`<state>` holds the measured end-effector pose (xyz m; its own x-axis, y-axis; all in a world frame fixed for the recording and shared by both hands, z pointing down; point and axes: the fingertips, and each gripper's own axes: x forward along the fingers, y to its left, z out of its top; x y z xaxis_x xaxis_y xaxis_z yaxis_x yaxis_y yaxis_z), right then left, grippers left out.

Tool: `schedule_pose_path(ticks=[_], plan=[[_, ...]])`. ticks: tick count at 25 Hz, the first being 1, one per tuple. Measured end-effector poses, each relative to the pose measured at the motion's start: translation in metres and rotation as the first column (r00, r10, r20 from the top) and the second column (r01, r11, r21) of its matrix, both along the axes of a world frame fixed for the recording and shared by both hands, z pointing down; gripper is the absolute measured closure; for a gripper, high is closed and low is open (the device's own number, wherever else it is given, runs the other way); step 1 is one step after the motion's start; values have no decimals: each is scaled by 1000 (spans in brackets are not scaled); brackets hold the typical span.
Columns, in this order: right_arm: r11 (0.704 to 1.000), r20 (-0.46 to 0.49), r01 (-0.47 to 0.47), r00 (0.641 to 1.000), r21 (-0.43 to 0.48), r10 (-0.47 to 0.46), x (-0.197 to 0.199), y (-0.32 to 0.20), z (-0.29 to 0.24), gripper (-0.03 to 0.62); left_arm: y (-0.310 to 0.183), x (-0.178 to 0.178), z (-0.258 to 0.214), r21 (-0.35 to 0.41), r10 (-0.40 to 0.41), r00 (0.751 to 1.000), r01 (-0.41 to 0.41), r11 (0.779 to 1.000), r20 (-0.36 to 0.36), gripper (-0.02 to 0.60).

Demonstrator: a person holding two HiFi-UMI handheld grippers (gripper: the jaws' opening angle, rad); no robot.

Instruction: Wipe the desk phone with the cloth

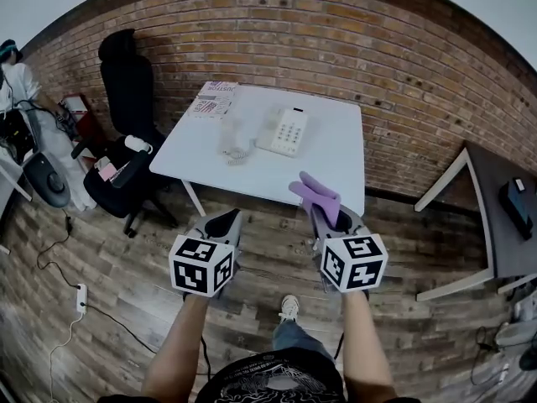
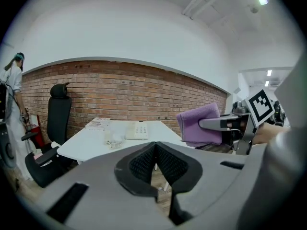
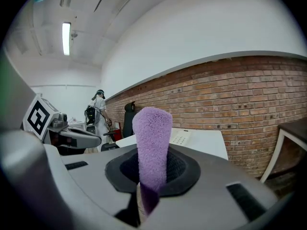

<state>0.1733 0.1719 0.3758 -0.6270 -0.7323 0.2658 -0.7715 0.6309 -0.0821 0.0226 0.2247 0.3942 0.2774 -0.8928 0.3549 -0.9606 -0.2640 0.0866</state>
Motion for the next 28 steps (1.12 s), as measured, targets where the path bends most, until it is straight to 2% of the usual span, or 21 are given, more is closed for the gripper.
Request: schedule_pose_path(ticks=[15, 28], plan=[[997, -4, 74, 997, -35, -74, 1, -165, 0, 549, -155, 3, -3, -34, -63, 998, 63, 997, 4, 575], [991, 4, 125, 992, -51, -125, -1, -239, 9, 549, -226, -5, 4, -45, -120, 993, 121, 992, 9, 575]])
